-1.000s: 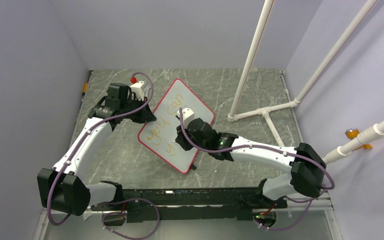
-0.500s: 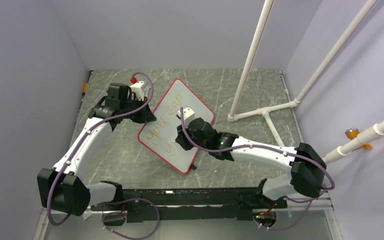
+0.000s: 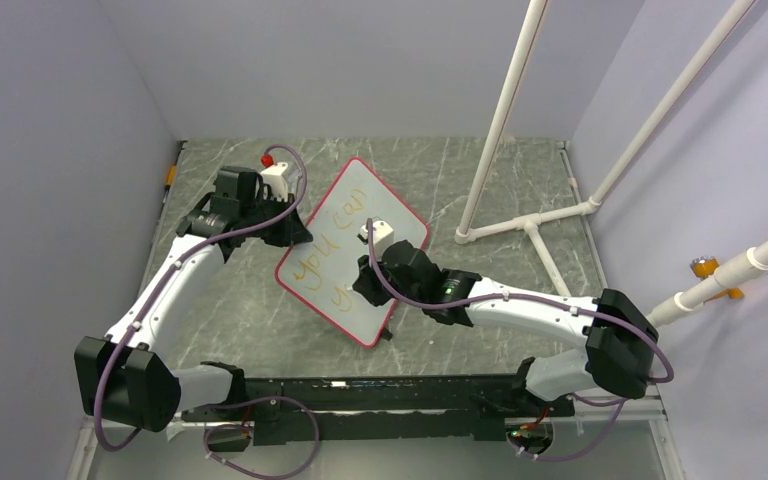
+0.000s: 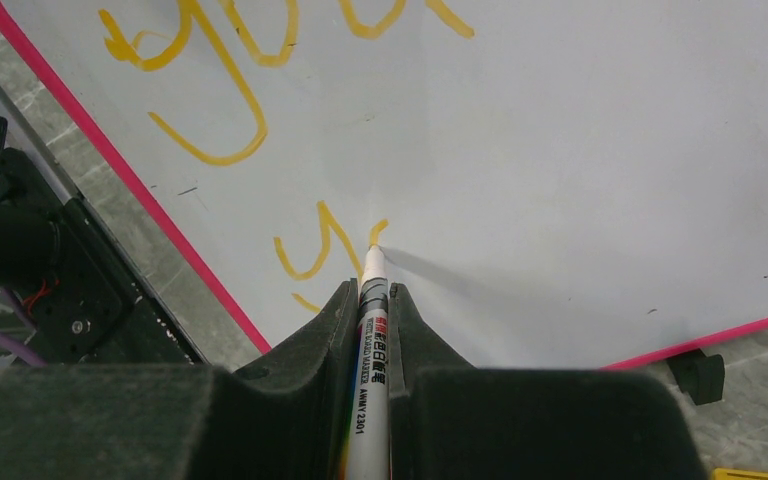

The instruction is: Write a sentence on the whiteboard

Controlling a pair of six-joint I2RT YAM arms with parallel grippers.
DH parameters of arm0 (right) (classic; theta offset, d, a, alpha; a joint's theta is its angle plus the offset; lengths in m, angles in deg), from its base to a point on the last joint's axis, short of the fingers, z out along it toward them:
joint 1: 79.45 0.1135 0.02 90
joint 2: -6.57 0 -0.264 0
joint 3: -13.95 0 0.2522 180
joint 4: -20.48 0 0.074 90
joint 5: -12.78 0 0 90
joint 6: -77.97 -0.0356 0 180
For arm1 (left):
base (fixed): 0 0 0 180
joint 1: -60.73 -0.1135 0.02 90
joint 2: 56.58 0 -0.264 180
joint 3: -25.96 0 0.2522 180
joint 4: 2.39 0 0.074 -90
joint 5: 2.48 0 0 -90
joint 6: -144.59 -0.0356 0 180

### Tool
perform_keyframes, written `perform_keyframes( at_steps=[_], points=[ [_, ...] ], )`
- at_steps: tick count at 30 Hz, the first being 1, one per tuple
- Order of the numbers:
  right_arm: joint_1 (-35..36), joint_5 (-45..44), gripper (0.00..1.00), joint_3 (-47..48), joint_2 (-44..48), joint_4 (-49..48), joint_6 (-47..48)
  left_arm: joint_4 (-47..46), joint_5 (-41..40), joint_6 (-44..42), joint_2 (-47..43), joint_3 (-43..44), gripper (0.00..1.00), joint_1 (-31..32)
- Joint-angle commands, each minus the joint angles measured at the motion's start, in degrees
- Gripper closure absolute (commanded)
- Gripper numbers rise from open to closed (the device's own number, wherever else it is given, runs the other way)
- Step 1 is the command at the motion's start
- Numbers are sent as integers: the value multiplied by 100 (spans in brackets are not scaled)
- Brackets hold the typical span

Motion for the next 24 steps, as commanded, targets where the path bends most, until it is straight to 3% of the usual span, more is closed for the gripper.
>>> perform_keyframes(
  at_steps=[1, 24],
  points=[
    [25, -158, 100, -47, -14, 153, -20, -118, -891, -574, -80, -13, 100, -23],
    [1, -594, 100, 839, -415, 650, 368, -98, -926, -574, -105, -2, 100, -23]
  ],
)
